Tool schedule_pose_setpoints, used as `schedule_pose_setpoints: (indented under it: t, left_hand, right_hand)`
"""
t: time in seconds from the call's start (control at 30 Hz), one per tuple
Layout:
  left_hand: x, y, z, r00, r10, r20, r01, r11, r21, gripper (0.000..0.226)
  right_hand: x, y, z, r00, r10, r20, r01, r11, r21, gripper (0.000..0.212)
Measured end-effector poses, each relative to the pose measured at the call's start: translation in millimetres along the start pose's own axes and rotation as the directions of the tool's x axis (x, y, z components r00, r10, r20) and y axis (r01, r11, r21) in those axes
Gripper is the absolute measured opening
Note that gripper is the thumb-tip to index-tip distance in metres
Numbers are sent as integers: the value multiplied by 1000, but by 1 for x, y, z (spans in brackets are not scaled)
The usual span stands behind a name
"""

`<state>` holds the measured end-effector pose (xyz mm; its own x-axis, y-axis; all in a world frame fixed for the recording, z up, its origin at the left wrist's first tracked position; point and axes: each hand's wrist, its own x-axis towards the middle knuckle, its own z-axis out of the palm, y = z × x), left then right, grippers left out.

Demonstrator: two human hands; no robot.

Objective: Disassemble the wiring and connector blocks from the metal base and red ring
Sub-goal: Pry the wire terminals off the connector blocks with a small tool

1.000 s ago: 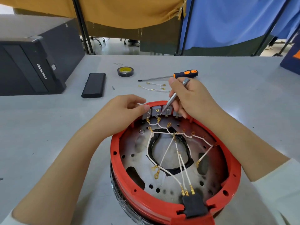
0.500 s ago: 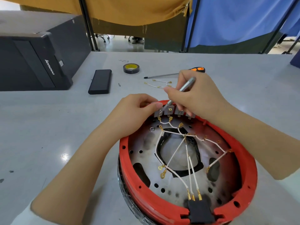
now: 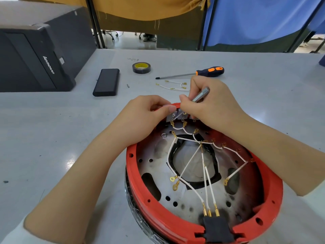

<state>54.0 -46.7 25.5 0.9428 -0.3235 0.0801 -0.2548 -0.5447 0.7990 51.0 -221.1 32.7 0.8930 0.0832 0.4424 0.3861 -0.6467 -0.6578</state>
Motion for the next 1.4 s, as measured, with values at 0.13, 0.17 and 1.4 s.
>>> schedule_pose_setpoints:
  t: [0.13,0.17,1.4]
  left_hand:
    - [0,-1,0,1000,4,-6,-4,1000,1,18]
    - [0,-1,0,1000,5,-8,-5,1000,5,18]
    - [6,-2,-2,999,33,9,-33,997,69,18]
  right_hand:
    - [-2,-1,2,1000,-20,-10,20,1000,-13,35]
    - [-2,-1,3,1000,-26,-13,26,1000,-17,35]
    - [18,-2,4,967,203,151,-224,965,136,26]
